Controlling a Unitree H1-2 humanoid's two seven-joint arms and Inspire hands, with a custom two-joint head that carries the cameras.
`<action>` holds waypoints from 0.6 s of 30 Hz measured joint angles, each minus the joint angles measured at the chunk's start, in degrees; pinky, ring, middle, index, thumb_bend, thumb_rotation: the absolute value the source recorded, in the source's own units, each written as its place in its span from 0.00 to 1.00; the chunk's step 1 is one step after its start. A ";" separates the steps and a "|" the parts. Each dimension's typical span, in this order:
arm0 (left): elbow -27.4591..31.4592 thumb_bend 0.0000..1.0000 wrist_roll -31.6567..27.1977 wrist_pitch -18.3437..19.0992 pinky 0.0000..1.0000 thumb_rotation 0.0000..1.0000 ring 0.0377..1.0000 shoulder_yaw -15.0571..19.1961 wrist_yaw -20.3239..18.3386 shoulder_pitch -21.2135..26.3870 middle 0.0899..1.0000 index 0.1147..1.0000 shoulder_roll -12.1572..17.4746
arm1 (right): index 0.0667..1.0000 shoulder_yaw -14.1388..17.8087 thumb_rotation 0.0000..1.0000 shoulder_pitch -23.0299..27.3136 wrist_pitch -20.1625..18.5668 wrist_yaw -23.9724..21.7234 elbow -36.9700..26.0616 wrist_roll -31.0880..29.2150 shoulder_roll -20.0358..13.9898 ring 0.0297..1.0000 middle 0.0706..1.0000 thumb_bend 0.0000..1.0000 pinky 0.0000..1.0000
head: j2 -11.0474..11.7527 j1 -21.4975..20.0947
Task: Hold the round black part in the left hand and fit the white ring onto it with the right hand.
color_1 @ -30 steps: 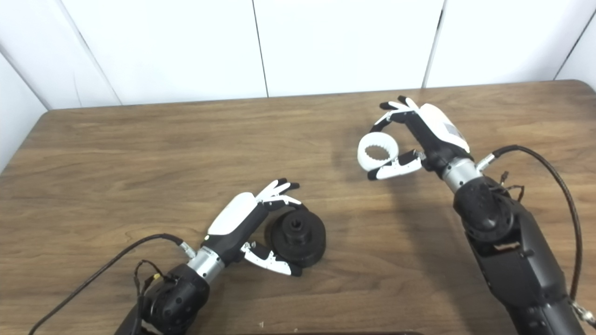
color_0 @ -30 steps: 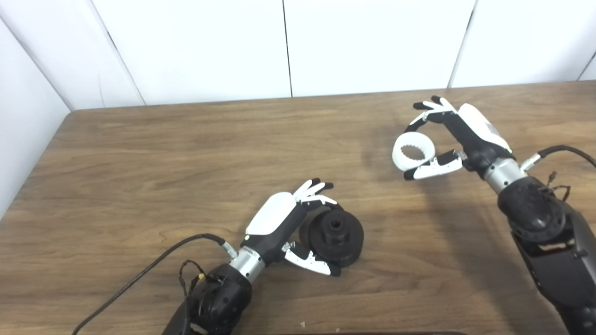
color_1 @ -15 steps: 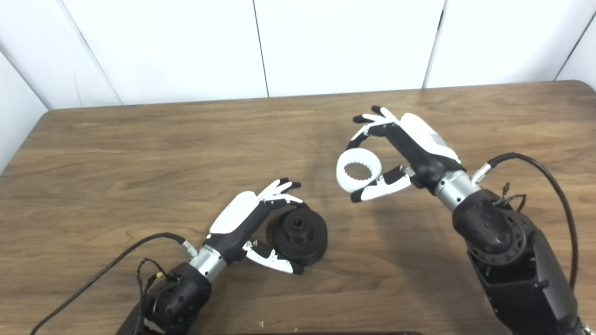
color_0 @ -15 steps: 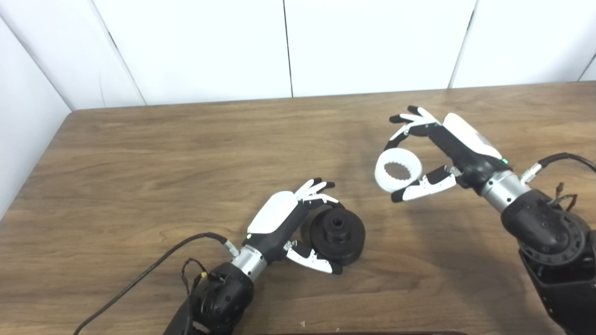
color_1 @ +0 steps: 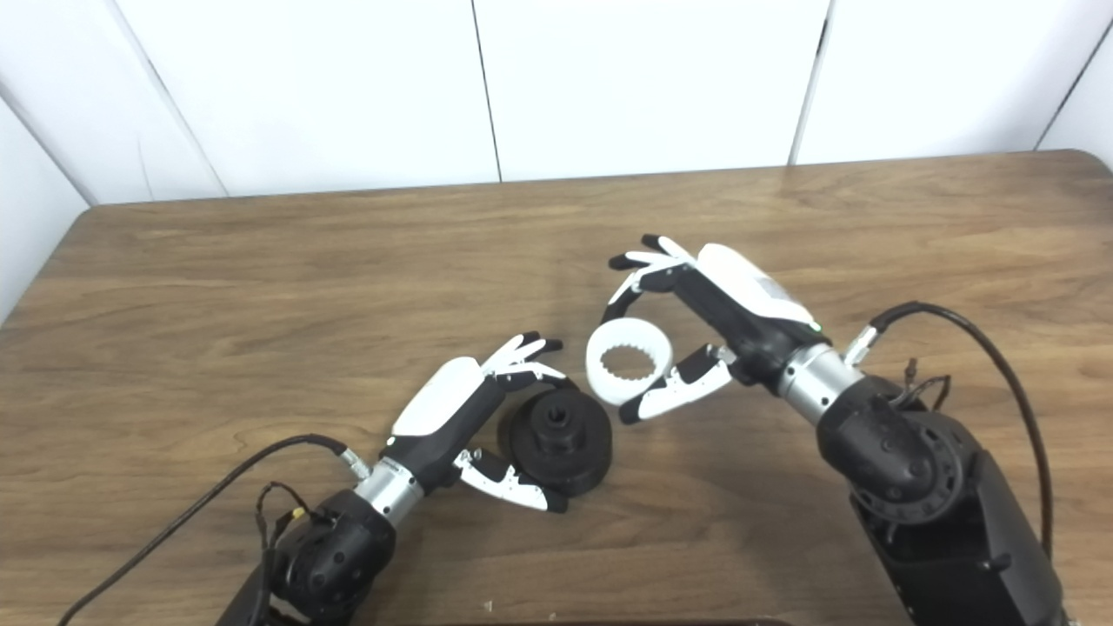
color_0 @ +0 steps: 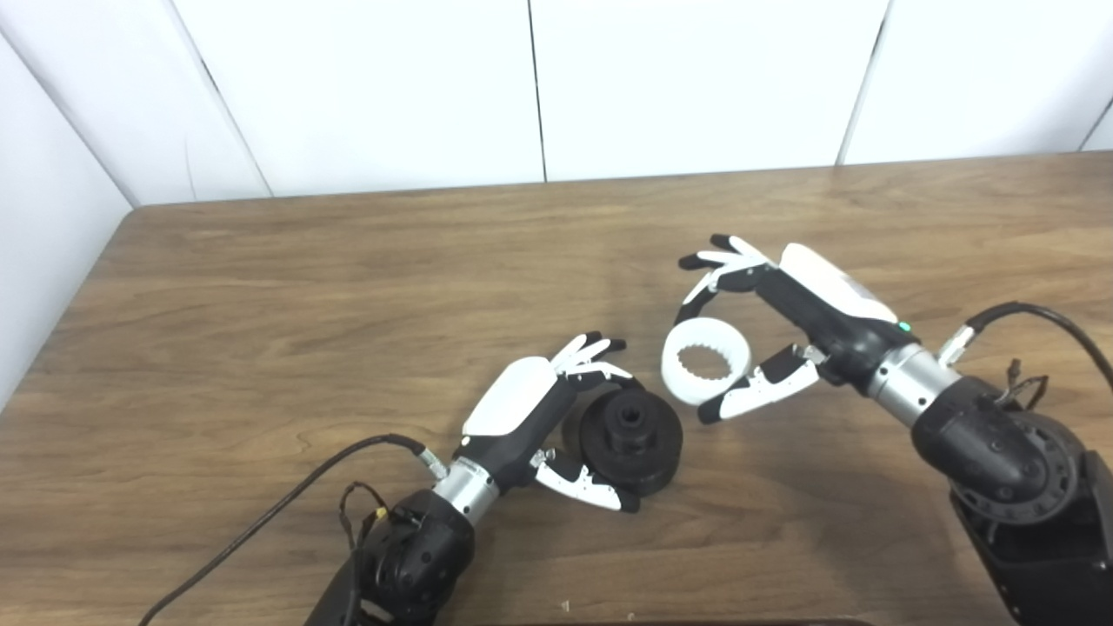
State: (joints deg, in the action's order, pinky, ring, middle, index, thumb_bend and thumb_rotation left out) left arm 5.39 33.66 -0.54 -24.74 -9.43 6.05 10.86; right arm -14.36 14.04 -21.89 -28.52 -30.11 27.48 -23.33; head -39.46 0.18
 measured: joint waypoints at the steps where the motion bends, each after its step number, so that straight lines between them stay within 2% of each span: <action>1: 0.00 0.86 -0.02 0.01 0.87 0.22 1.00 0.00 0.00 0.00 0.94 0.61 0.00 | 0.45 -0.25 0.14 0.00 -0.01 -0.16 -0.01 -0.02 0.35 1.00 0.89 0.53 0.93 | -0.09 -0.09; 8: 0.01 0.85 0.10 0.01 0.87 0.22 1.00 0.01 0.00 0.00 0.94 0.61 -0.03 | 0.45 -1.84 0.15 -0.05 -0.04 -0.96 -0.03 1.05 1.20 1.00 0.88 0.53 0.90 | -0.18 0.00; 18: 0.01 0.85 0.08 0.02 0.88 0.22 1.00 0.01 -0.03 -0.01 0.94 0.61 -0.03 | 0.45 -4.02 0.15 -0.06 -0.04 -1.21 0.19 1.82 2.74 1.00 0.89 0.53 0.95 | -0.61 -0.09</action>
State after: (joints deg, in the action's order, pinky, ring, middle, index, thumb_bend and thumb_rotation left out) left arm 5.40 33.74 -0.52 -24.73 -9.46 6.04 10.82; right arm -18.38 13.98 -21.92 -29.74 -29.92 29.30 -20.58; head -40.08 0.09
